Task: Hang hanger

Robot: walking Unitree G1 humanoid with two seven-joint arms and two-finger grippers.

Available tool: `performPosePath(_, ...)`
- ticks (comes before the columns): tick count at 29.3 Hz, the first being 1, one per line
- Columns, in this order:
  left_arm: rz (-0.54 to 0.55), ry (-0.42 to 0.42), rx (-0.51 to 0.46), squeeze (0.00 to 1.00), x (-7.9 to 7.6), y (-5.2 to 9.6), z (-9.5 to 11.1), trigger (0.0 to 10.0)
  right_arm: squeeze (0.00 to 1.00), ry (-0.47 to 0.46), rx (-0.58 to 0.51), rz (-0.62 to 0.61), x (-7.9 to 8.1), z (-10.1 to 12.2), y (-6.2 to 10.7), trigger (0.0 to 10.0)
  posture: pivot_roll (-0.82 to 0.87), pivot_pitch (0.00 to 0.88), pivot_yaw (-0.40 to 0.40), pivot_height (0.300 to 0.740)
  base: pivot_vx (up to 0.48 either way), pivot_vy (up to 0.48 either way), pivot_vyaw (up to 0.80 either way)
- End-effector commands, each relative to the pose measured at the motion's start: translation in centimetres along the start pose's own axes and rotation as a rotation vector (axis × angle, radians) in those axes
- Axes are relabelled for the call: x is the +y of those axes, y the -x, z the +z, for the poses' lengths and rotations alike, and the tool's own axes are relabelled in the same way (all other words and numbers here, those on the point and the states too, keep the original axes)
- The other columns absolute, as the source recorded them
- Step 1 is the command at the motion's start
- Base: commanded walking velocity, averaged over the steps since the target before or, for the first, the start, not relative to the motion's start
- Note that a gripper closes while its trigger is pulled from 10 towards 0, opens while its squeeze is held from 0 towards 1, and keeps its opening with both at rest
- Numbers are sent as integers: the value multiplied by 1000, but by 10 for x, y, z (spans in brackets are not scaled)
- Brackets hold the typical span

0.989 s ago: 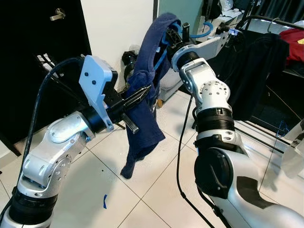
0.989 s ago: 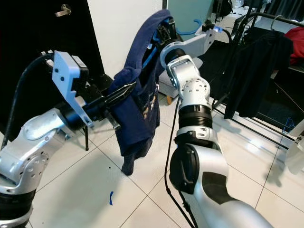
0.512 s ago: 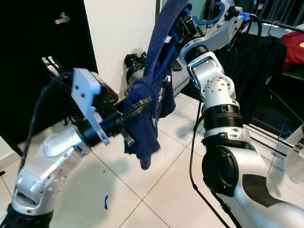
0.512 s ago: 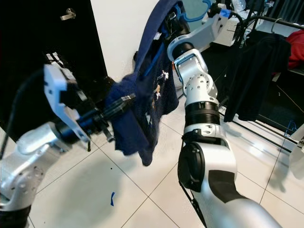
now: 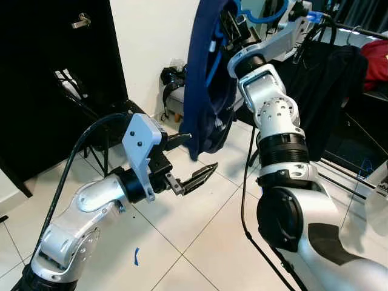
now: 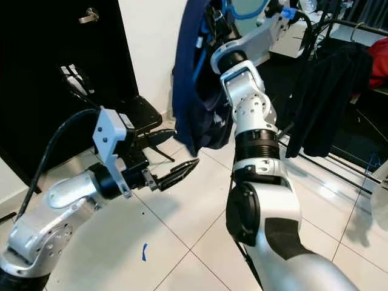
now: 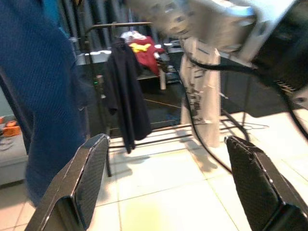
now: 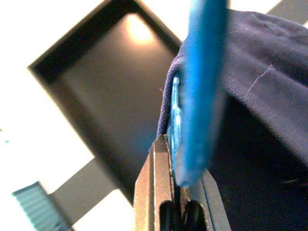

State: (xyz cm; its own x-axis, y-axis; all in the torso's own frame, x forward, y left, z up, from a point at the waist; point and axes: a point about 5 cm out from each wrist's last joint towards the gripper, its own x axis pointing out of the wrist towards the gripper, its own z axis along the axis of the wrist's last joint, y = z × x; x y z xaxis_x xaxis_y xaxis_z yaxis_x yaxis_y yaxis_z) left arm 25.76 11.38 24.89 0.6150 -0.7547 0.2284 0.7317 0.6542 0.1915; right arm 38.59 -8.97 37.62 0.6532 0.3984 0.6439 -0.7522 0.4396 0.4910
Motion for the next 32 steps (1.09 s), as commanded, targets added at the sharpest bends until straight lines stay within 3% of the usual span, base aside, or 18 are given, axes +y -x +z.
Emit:
performPosePath(1, 118, -43, -11, 1000, 30, 19, 12, 10000, 0, 98, 68, 235, 21, 8, 3, 10000, 27, 44, -19, 740, 0, 0, 0)
performPosePath(2, 118, -43, -11, 1000, 30, 19, 12, 10000, 0, 98, 68, 235, 21, 8, 3, 10000, 27, 44, -19, 740, 0, 0, 0)
performPosePath(3, 188, -75, -36, 1000, 48, 32, 24, 10000, 0, 171, 138, 320, 22, 9, 11, 10000, 27, 44, -19, 740, 0, 0, 0)
performPosePath(4, 188, -75, -36, 1000, 48, 32, 24, 10000, 0, 171, 138, 320, 22, 9, 11, 10000, 27, 44, -19, 740, 0, 0, 0)
performPosePath(5, 256, -106, -80, 855, 67, 48, 44, 10000, 0, 265, 216, 383, 18, 14, 23, 10000, 25, 48, -20, 740, 0, 0, 0)
performPosePath(6, 295, -131, -133, 439, 81, 64, 67, 10000, 0, 339, 280, 423, 12, 21, 34, 10000, 23, 49, -21, 740, 0, 0, 0)
performPosePath(7, 311, -147, -170, 439, 88, 74, 81, 10000, 0, 378, 318, 443, 8, 26, 42, 10000, 21, 49, -20, 740, 0, 0, 0)
performPosePath(8, 311, -147, -170, 439, 88, 74, 81, 10000, 0, 378, 318, 443, 8, 26, 42, 10000, 21, 49, -20, 740, 0, 0, 0)
performPosePath(9, 289, -157, -208, 55, 90, 81, 97, 10000, 0, 418, 355, 450, 3, 31, 49, 10000, 21, 50, -18, 740, 0, 0, 0)
performPosePath(10, 289, -157, -208, 55, 90, 81, 97, 10000, 0, 418, 355, 450, 3, 31, 49, 10000, 21, 50, -18, 740, 0, 0, 0)
performPosePath(11, 200, -170, -246, 0, 85, 84, 115, 10000, 0, 461, 389, 451, -2, 38, 55, 10000, 23, 48, -19, 740, 0, 0, 0)
performPosePath(13, 200, -170, -246, 0, 85, 84, 115, 10000, 0, 461, 389, 451, -2, 38, 55, 10000, 23, 48, -19, 740, 0, 0, 0)
performPosePath(15, 107, -183, -267, 0, 77, 84, 127, 10000, 0, 488, 407, 453, -5, 43, 59, 10000, 25, 46, -17, 740, 0, 0, 0)
performPosePath(18, 86, -201, -266, 0, 74, 82, 131, 10000, 0, 493, 425, 472, -4, 46, 62, 10000, 25, 45, -17, 740, 0, 0, 0)
performPosePath(22, 60, -295, -197, 0, 72, 70, 135, 10000, 0, 501, 598, 610, 2, 44, 79, 10000, 20, 38, -15, 740, 0, 0, 0)
performPosePath(27, 50, -312, -181, 0, 72, 69, 137, 10000, 0, 502, 640, 638, 3, 42, 83, 10000, 21, 35, -13, 740, 0, 0, 0)
performPosePath(32, -24, -409, -160, 0, 75, 62, 164, 10000, 0, 503, 718, 689, 1, 33, 91, 10000, 33, 27, -6, 740, 0, 0, 0)
